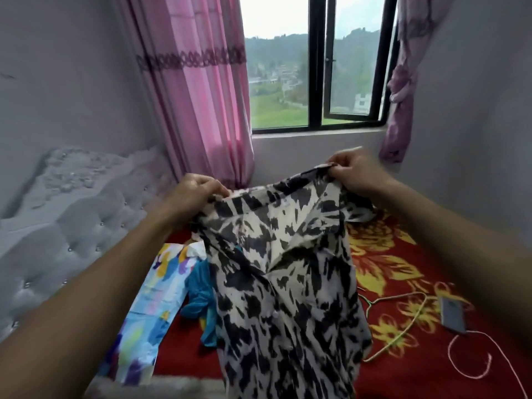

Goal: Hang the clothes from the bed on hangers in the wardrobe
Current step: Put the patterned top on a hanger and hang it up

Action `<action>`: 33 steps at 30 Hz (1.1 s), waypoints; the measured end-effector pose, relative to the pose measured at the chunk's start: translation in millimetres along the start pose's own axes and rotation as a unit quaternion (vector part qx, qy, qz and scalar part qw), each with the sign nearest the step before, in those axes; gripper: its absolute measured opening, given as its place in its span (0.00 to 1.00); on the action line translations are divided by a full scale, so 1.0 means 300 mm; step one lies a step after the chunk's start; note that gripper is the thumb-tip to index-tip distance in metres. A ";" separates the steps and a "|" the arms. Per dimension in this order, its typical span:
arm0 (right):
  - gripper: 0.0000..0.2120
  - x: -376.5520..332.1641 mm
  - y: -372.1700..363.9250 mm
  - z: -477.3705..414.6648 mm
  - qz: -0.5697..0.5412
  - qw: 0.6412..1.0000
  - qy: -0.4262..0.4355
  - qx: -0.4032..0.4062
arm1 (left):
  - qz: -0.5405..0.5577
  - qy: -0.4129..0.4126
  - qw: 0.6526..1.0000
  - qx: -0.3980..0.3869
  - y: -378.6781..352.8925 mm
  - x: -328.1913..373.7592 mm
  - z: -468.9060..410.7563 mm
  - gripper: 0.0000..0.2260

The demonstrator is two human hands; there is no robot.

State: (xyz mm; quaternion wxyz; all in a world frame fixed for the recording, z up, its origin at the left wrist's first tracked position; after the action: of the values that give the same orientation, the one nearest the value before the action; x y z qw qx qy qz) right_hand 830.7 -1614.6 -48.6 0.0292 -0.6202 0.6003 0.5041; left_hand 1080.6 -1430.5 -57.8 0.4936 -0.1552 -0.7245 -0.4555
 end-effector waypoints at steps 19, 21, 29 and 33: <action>0.11 0.924 -0.707 0.105 0.120 0.933 -0.204 -0.272 | -0.125 0.074 0.986 -0.081 -0.576 -0.767 -0.532 0.16; 0.10 1.023 -0.684 0.094 0.185 0.919 -0.234 -0.257 | -0.129 0.076 0.983 -0.106 -0.652 -0.803 -0.598 0.15; 0.07 1.493 -0.591 -0.086 0.069 0.917 -0.384 -0.079 | -0.245 0.126 0.958 -0.075 -0.933 -0.893 -0.942 0.05; 0.11 1.667 -0.683 -0.170 0.116 0.905 -0.384 -0.139 | -0.315 0.210 0.926 -0.019 -1.032 -1.004 -1.078 0.04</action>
State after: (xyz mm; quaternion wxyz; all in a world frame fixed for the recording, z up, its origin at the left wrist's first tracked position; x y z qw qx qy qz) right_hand 905.0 -1948.1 -470.3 0.1123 -0.3028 0.5339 0.7815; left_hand 1197.3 -1792.1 -440.9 0.4626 0.1703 -0.6070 -0.6233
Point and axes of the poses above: each hand's wrist, its own z-axis away from the middle knuckle, its own y-axis out of the back of the hand, x = y × z, the point moved 8 cm from there along -z, towards the middle knuckle, and after that the axes turned 12 degrees about y, right-handed, at the moved point
